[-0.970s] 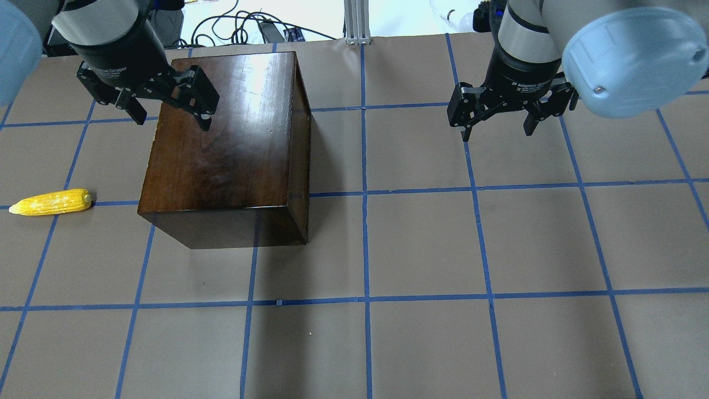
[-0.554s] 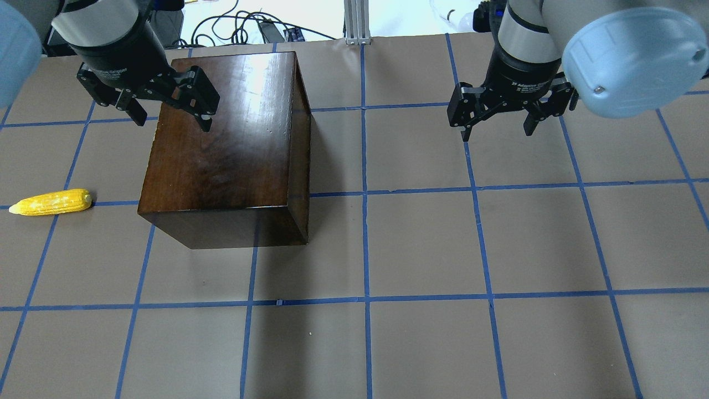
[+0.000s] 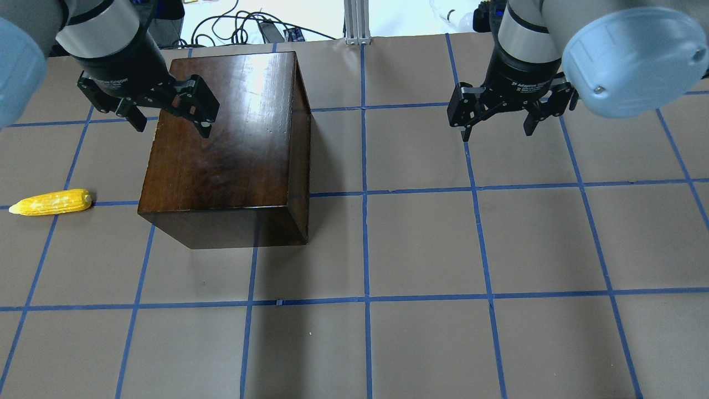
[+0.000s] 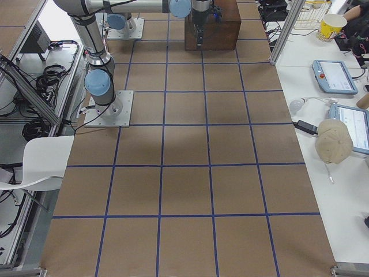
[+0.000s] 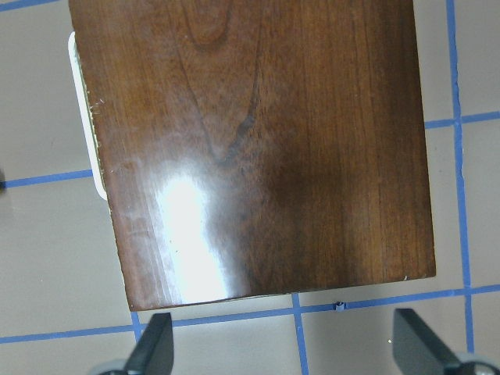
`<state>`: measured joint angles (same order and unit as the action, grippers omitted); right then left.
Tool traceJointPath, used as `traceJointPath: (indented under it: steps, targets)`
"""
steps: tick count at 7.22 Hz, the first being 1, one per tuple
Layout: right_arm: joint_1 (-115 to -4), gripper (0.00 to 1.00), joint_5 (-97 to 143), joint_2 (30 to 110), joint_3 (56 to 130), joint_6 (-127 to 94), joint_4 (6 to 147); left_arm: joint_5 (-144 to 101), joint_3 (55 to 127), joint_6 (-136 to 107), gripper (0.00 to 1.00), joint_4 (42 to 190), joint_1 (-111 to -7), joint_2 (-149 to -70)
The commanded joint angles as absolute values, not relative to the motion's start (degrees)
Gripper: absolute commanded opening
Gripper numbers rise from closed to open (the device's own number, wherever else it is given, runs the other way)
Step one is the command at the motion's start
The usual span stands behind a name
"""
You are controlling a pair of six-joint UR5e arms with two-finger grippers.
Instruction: Open drawer and put corn inside
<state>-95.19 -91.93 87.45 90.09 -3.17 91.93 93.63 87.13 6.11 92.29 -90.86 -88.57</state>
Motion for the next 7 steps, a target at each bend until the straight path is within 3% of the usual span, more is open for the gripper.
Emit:
traceJointPath:
  steps: [1,7]
  targets:
    - [-95.2,1.0,-91.9,87.5,90.1,-3.2,91.9,93.1,86.8,5.9,1.0,92.1,-90.4,-88.6]
    - [-95.2,1.0,-91.9,87.5,90.1,-3.2,91.9,92.0,87.4,5.9,1.0,88.3,-90.2,-89.2]
